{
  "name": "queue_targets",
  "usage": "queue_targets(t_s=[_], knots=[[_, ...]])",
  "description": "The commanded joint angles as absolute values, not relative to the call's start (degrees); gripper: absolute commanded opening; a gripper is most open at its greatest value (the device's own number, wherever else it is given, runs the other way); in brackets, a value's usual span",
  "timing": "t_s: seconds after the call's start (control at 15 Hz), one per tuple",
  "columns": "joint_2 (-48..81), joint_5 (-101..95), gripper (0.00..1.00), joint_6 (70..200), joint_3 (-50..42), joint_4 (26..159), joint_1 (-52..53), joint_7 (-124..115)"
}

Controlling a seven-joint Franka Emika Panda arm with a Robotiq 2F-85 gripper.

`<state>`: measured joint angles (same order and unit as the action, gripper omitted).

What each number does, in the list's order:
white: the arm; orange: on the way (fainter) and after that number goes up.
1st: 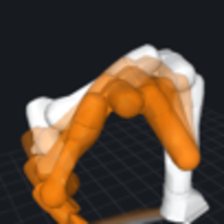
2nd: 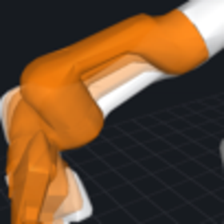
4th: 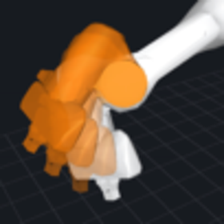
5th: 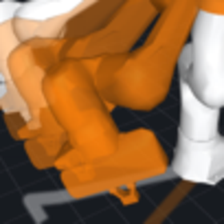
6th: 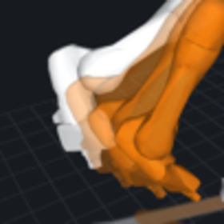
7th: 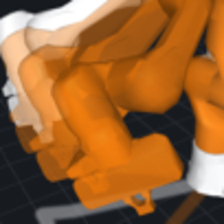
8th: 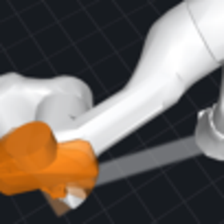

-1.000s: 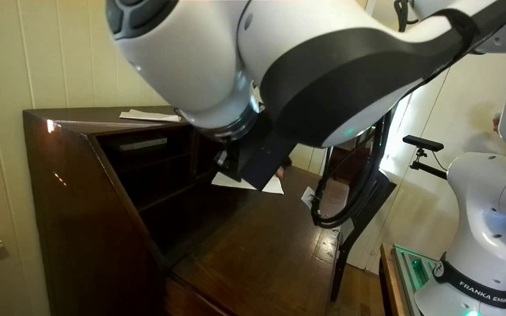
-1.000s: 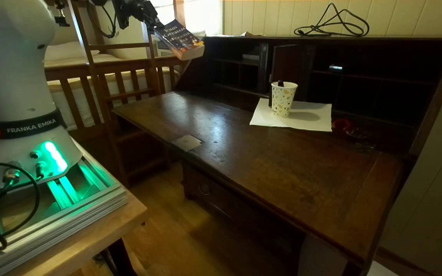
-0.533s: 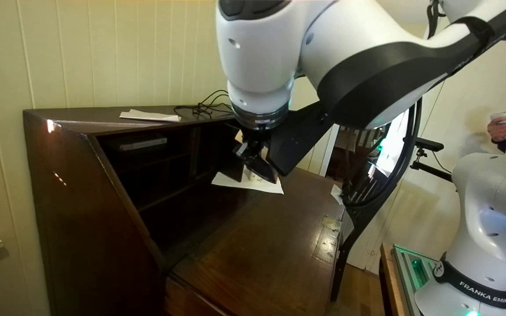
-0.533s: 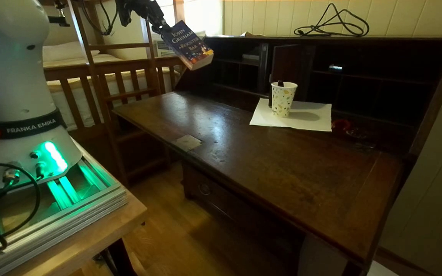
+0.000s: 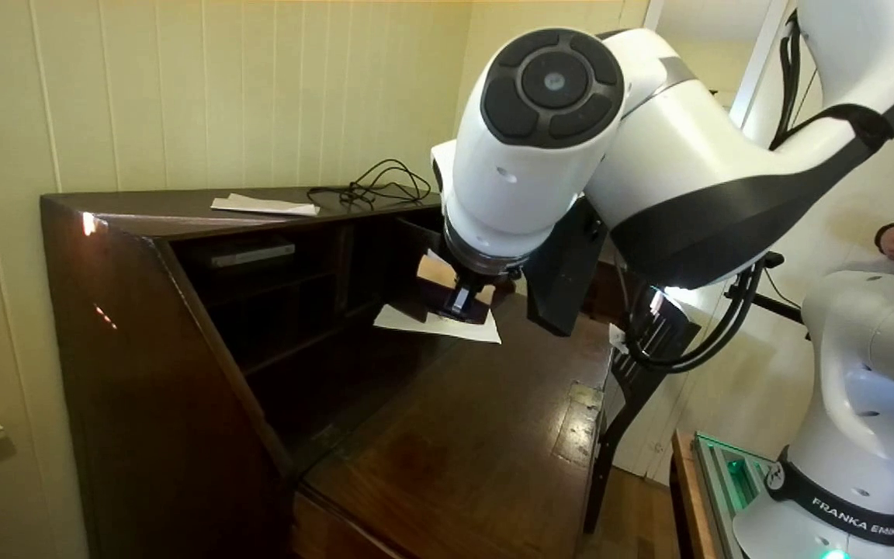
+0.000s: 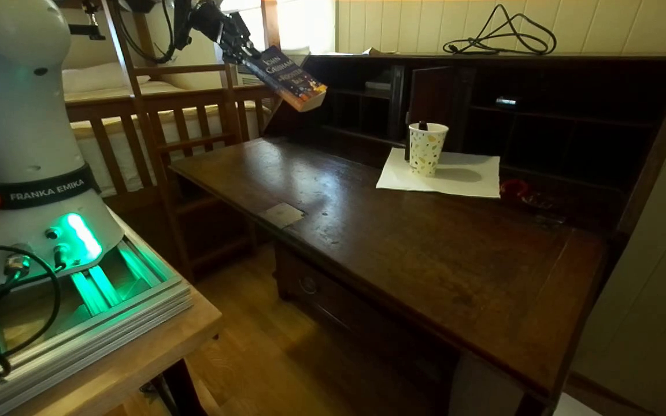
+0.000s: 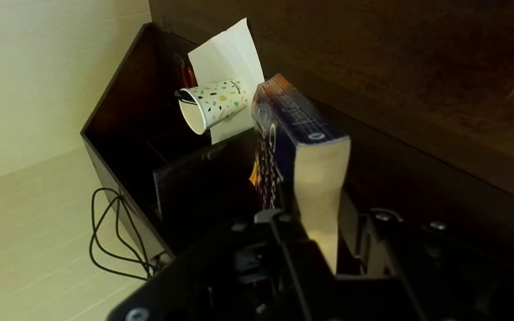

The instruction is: Move the blue book to the left then place it on the upper shelf of the cabinet.

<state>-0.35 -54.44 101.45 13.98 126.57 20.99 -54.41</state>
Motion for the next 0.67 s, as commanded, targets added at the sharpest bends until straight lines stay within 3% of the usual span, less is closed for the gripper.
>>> queue_targets(t_s=[0.0,0.4,0.47,0.6], knots=[[-0.7,-57.4,0.07,98.8,16.4,128.5,20.4,-47.0],[1.2,-63.4,0.07,93.7,17.4,128.8,20.3,-36.8],[0.7,-60.0,0.28,97.0,17.4,128.8,20.2,-39.4],[1.3,-61.2,0.28,95.3,17.3,128.8,20.2,-38.2]])
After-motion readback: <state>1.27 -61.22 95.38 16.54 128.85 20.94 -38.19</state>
